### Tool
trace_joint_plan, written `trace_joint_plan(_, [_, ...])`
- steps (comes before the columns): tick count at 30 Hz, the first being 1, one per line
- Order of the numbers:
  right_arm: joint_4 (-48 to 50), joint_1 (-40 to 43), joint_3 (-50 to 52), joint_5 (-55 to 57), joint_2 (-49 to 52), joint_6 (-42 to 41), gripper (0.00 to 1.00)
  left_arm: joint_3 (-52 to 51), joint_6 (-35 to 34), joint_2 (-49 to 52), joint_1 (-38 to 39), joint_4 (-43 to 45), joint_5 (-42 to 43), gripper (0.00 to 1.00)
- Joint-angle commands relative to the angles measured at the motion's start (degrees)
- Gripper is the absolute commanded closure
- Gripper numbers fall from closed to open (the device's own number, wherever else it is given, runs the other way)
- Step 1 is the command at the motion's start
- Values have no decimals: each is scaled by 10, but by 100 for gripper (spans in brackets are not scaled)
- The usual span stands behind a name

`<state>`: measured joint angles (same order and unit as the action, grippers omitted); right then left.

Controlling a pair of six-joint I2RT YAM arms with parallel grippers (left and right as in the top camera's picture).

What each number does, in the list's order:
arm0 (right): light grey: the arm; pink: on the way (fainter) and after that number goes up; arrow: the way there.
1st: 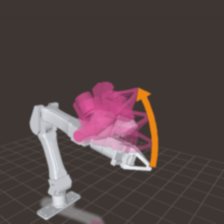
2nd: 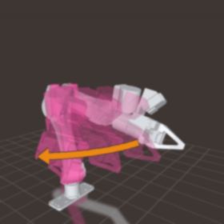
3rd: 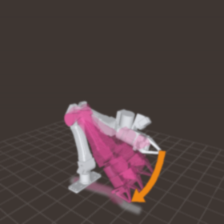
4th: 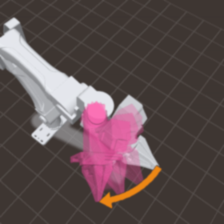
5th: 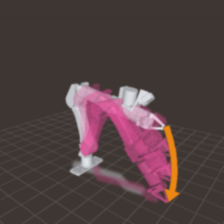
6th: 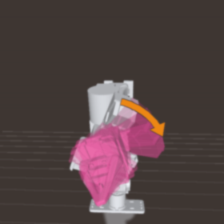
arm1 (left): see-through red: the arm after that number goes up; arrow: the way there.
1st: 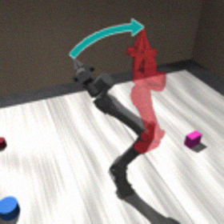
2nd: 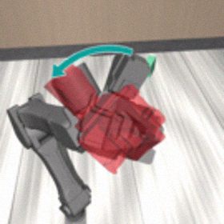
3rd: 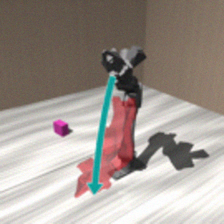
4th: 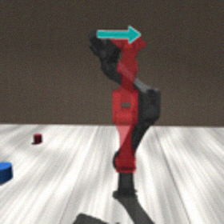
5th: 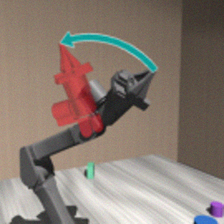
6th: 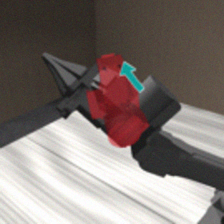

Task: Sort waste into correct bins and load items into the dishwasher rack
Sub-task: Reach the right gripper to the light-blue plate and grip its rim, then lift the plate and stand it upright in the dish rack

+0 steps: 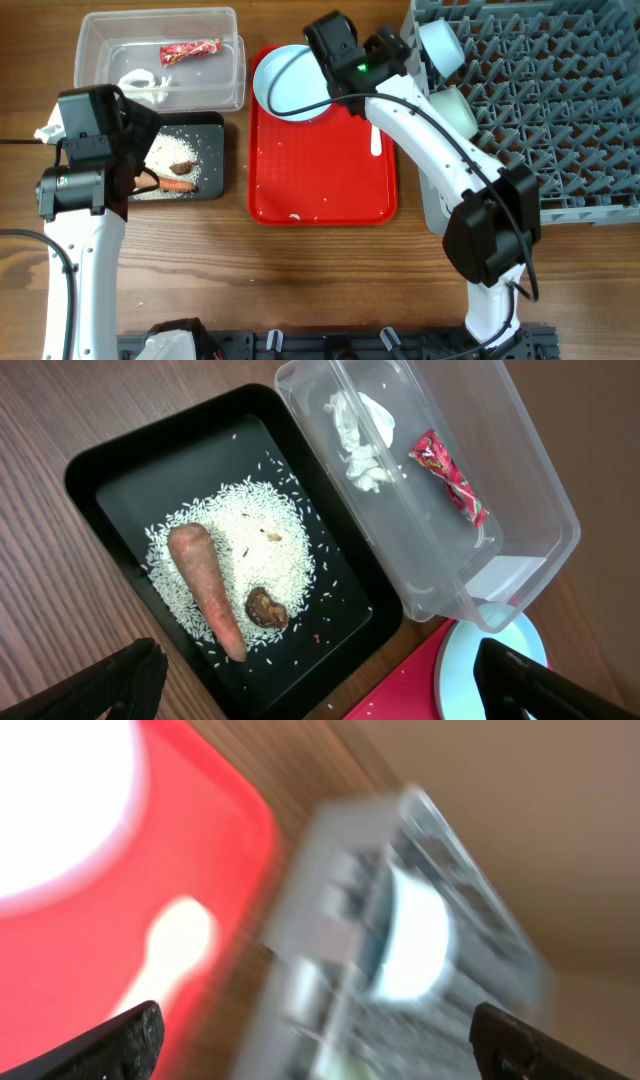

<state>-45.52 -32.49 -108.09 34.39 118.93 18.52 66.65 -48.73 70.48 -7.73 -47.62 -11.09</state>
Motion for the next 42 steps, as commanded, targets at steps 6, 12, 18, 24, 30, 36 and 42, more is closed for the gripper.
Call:
trace_joint_plan(6, [90,24,-20,-367,70,-340,0,9,5,-3,0,-1,-3,0])
trace_joint_plan(12, [62,44,-20,-326,130,-505,28,9,5,-3,0,-1,-3,0])
trace_joint_plan(18, [49,45,-17,-303,168,-518,49,9,5,-3,0,-1,-3,0])
trace_joint_plan(24, [39,45,-17,-302,189,-526,69,9,5,-3,0,-1,-3,0])
trace_joint_plan(30, [14,48,-17,-303,189,-526,96,9,5,-3,0,-1,-3,0])
trace_joint_plan(36, [-31,71,-17,-305,104,-455,96,9,5,-3,0,-1,-3,0])
trace_joint_plan(42, [-54,76,-17,-134,-133,-315,96,9,5,-3,0,-1,-3,0])
